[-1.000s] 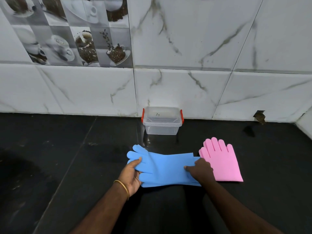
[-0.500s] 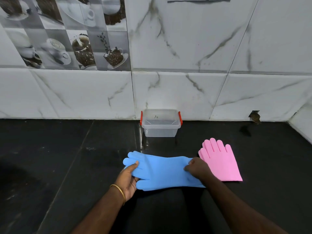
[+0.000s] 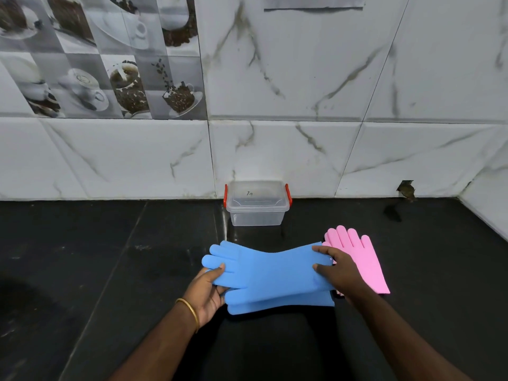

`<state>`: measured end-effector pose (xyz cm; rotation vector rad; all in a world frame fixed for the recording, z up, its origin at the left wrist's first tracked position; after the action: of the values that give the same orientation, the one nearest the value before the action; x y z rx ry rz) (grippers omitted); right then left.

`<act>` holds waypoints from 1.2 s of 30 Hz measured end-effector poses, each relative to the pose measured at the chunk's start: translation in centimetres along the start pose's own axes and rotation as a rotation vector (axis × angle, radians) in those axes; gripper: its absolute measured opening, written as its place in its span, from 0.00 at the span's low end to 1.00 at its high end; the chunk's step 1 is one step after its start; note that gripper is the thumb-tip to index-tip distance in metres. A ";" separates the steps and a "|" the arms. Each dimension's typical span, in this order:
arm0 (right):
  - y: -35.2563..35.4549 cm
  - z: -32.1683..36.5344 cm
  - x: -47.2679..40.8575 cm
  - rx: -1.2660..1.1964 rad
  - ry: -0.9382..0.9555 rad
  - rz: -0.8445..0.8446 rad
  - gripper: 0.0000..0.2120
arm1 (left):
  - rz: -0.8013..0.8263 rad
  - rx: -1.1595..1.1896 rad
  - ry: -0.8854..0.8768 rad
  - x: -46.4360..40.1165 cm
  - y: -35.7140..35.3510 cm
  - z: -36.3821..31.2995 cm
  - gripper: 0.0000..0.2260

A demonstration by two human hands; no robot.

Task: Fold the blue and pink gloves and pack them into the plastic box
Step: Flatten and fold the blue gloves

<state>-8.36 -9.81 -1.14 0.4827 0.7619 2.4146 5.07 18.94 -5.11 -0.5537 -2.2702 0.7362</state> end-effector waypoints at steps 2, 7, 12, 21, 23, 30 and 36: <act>-0.4 -1.0 0.2 0.052 -0.016 0.007 0.21 | -0.093 -0.063 -0.003 -0.2 0.4 0.4 0.14; -1.5 -3.2 0.4 0.242 -0.092 0.067 0.25 | -0.241 -0.172 -0.014 -0.7 1.6 0.1 0.11; -1.5 -3.8 0.3 0.309 -0.106 0.076 0.30 | -0.405 -0.449 -0.125 -1.0 2.2 -1.1 0.08; -1.8 -3.8 1.6 0.530 -0.100 -0.028 0.34 | -0.588 -0.934 -0.235 -1.4 2.4 -2.1 0.12; -2.0 -3.9 2.0 0.557 -0.102 -0.034 0.33 | -0.598 -0.914 -0.175 -1.8 2.5 -2.3 0.15; -2.8 -4.0 2.4 0.472 -0.173 -0.018 0.33 | -0.513 -0.768 -0.058 -2.7 2.3 -3.1 0.07; -4.7 -3.9 2.5 0.296 -0.231 -0.017 0.34 | -0.497 -0.658 0.002 -1.8 2.9 -5.1 0.07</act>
<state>-10.32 -6.66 -6.58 0.8508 1.0179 2.1888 10.43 21.85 -4.75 -0.2456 -2.4813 -0.2689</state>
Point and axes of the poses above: each hand's wrist, its own x-axis away from the middle knuckle, its own y-axis out of the back of the hand, z = x × y, the point moved 2 cm from there along -x, towards the middle knuckle, and after that the axes turned 8 degrees about x, right-handed, at the moved point
